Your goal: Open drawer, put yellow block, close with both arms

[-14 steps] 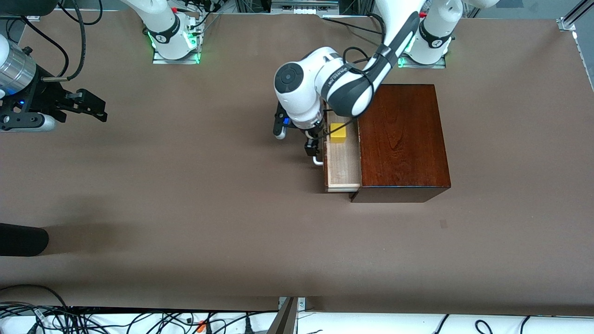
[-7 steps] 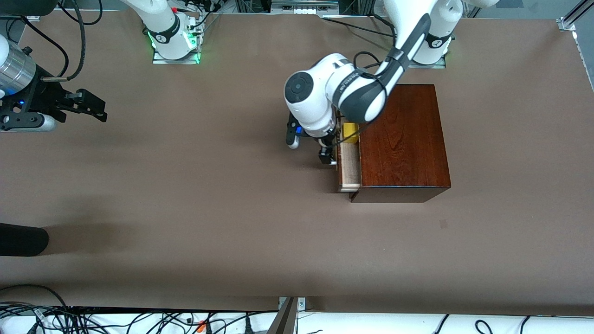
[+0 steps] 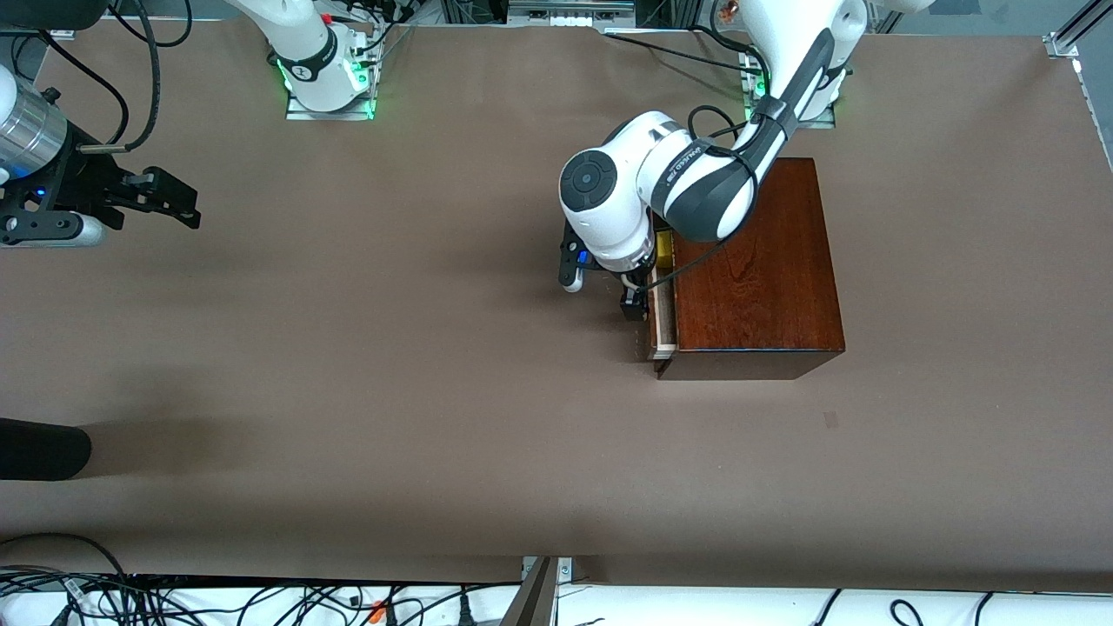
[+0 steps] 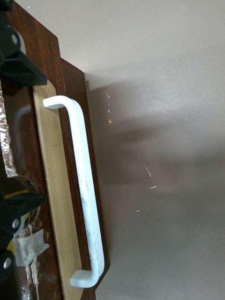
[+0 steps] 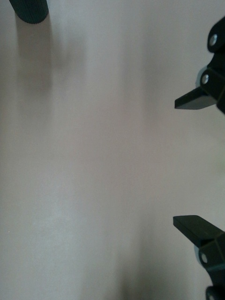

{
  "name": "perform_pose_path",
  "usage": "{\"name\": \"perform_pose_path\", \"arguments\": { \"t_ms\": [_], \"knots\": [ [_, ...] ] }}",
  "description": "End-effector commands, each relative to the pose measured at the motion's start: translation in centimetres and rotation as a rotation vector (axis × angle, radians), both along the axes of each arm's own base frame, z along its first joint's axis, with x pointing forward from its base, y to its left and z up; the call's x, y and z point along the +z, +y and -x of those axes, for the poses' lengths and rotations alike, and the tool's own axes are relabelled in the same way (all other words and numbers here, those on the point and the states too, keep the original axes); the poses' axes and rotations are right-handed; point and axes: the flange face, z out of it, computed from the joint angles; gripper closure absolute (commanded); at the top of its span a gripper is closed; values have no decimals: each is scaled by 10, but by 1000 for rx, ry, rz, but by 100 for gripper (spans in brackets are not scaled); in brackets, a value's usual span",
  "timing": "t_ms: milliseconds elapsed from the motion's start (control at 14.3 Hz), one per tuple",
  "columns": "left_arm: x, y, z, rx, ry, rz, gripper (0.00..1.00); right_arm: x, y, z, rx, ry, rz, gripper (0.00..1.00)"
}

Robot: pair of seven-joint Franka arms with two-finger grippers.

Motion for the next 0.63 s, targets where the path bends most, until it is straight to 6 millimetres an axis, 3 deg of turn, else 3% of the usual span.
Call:
{"name": "perform_pose_path", "arguments": {
  "t_ms": [0, 140, 559],
  "knots": [
    [-8, 27, 2, -15, 8, -71, 0, 3, 0, -2, -12, -6, -21, 0],
    [-18, 43, -2, 4, 27, -94, 0, 3, 0, -2, -12, -6, -21, 0],
    [-18, 76, -11, 69, 70, -144, 0, 2, 0, -1, -12, -2, -21, 0]
  ]
}}
